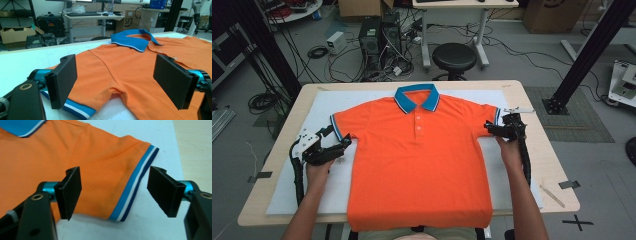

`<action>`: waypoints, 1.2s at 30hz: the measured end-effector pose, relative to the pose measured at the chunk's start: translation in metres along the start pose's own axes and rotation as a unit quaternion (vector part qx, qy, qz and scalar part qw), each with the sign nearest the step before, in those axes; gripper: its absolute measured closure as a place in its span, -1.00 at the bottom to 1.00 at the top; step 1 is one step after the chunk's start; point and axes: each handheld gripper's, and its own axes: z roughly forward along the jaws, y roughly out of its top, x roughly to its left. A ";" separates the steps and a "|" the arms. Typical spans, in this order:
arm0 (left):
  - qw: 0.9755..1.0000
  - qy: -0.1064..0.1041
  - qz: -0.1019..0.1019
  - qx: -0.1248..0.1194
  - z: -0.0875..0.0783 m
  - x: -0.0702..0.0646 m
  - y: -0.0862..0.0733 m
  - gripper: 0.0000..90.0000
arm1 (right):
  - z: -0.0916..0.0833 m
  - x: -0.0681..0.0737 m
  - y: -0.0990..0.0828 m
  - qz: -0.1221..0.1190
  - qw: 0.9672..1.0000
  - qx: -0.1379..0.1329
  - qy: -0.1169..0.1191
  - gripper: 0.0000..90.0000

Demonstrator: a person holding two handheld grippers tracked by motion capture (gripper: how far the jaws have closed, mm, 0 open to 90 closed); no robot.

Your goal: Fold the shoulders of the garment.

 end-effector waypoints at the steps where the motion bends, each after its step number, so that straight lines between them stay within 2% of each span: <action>1: 1.000 0.000 -0.001 -0.001 0.000 0.000 0.000 -0.57 | 0.003 -0.002 0.002 0.001 1.000 0.007 -0.007 -0.36; 3: 1.000 0.000 -0.003 -0.001 0.000 0.000 0.000 -0.56 | 0.009 -0.006 0.004 0.006 1.000 0.023 -0.016 -0.35; 5: 1.000 0.000 -0.003 -0.001 0.000 0.000 0.000 -0.56 | 0.016 -0.008 0.005 0.008 0.999 0.036 -0.025 -0.25; 10: 1.000 0.000 -0.004 -0.001 0.000 0.000 0.000 -0.56 | 0.026 -0.010 0.002 0.011 0.997 0.058 -0.041 -0.16; 17: 1.000 0.000 -0.004 -0.001 0.000 0.000 0.000 -0.56 | 0.035 -0.009 -0.002 0.019 0.996 0.081 -0.033 0.07; 19: 1.000 0.000 -0.004 -0.001 0.000 0.000 0.000 -0.56 | 0.035 -0.009 -0.002 0.020 0.996 0.077 -0.035 0.15; 23: 1.000 0.000 -0.004 -0.001 0.000 0.000 0.000 -0.56 | 0.034 -0.011 -0.002 0.020 0.997 0.077 -0.022 0.52; 26: 1.000 0.000 -0.004 -0.001 0.000 0.000 0.000 -0.56 | 0.035 -0.007 -0.001 0.009 0.997 0.075 -0.017 0.78; 31: 1.000 0.000 -0.005 -0.001 0.000 0.001 0.000 -0.56 | 0.032 0.003 0.003 -0.017 0.997 0.067 -0.029 0.85; 36: 1.000 0.000 -0.004 0.000 0.000 0.000 0.000 -0.55 | 0.024 0.011 0.012 -0.034 0.998 0.050 -0.018 0.85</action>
